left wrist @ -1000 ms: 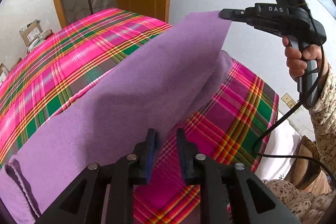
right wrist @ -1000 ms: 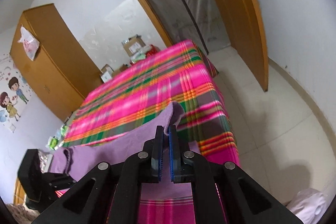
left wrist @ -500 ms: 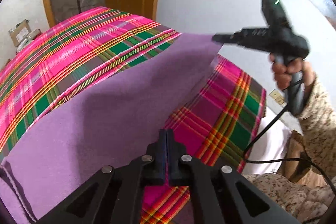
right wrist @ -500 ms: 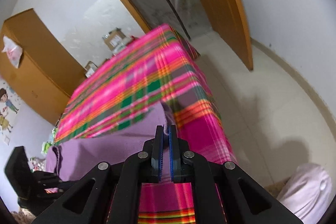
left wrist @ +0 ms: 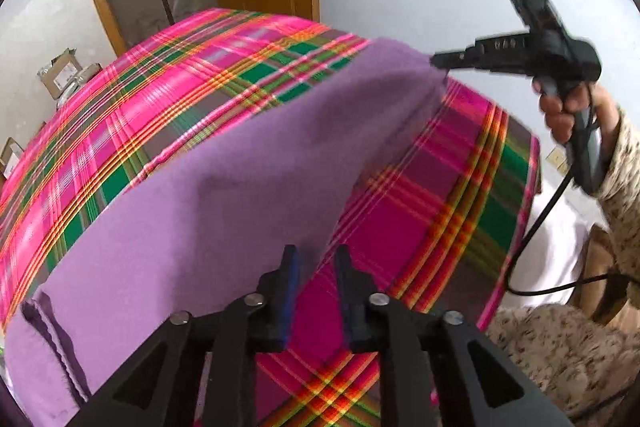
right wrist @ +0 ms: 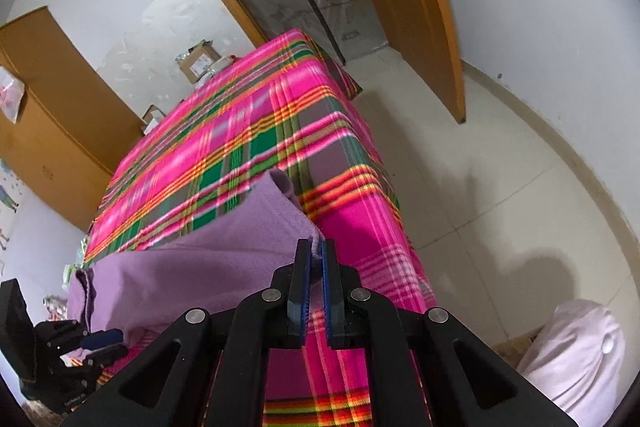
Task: Fold clothes
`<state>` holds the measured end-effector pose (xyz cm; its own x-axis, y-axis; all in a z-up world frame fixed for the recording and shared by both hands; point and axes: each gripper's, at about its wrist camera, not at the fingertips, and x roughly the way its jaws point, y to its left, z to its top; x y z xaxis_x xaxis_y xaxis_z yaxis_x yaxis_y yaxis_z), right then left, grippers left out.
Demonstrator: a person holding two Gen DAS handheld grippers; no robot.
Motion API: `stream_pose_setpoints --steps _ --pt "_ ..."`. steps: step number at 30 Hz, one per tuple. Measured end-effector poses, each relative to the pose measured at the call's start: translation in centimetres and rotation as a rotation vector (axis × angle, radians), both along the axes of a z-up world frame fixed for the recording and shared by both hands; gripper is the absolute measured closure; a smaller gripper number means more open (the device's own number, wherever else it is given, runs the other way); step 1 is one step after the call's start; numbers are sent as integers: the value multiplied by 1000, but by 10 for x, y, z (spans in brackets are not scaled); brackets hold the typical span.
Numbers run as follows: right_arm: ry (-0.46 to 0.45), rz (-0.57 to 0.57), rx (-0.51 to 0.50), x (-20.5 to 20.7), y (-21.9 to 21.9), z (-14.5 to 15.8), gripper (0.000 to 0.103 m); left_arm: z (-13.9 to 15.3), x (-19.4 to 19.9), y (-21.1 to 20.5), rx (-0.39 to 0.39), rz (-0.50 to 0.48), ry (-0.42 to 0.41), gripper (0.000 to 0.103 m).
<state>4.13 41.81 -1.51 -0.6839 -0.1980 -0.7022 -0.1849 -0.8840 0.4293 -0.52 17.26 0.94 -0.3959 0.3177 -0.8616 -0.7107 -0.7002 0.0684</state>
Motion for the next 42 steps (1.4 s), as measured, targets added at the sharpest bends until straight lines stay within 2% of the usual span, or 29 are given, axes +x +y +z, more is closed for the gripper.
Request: stream_pose_setpoints --steps 2,5,6,7,9,11,13,14,15,16,17,22,25,27,31,33,35,36,38,39,40,42 --pt "4 -14 -10 2 -1 -1 97 -6 -2 2 -35 13 16 82" --pt "12 -25 -48 7 1 -5 91 -10 -2 7 -68 12 45 80" --pt "15 -28 -62 8 2 -6 82 -10 -2 8 -72 12 51 79" --pt "17 -32 -76 9 3 -7 68 -10 -2 9 -76 9 55 79" --pt "23 -38 -103 12 4 -10 59 -9 -3 8 -71 8 47 79" --pt "30 -38 -137 13 5 -12 59 -7 -7 3 -42 9 20 81" --pt "25 -27 -154 9 2 -13 59 -3 -7 -3 -12 0 -3 93" --pt "21 -21 -159 7 1 -14 60 -1 -7 -5 3 -6 -15 95" --pt "15 -15 -155 4 -2 -14 71 0 -7 -6 14 -11 -24 95" --pt "12 -7 -155 2 -4 -13 91 2 -7 -7 23 -12 -29 96" --pt "10 1 -157 1 -5 -12 94 3 -7 -8 31 -12 -35 96" --pt "61 24 -190 6 2 12 95 9 -7 -12 54 -14 -49 96" --pt "48 -5 -141 4 7 24 98 7 0 -8 38 -46 -54 96" --pt "38 -31 -137 4 13 24 98 6 5 -6 28 -68 -56 94" --pt "-19 -121 -12 7 17 12 98 0 9 -2 -40 -56 -7 92" --pt "23 -80 -62 15 13 11 96 0 6 -5 -36 -36 -7 91" --pt "46 -42 -54 22 5 12 94 -1 4 -7 -52 -17 8 88" --pt "48 -27 -33 25 2 11 91 -2 4 -7 -62 -12 13 84" --pt "47 5 6 30 -5 8 82 -2 6 -6 -74 -10 22 84" --pt "42 15 12 31 -6 5 70 -2 8 -5 -81 -17 32 84" --pt "36 22 14 33 -8 2 66 -2 11 -4 -81 -27 31 84" --pt "32 30 29 34 -9 -3 66 -2 16 -2 -78 -49 25 84"
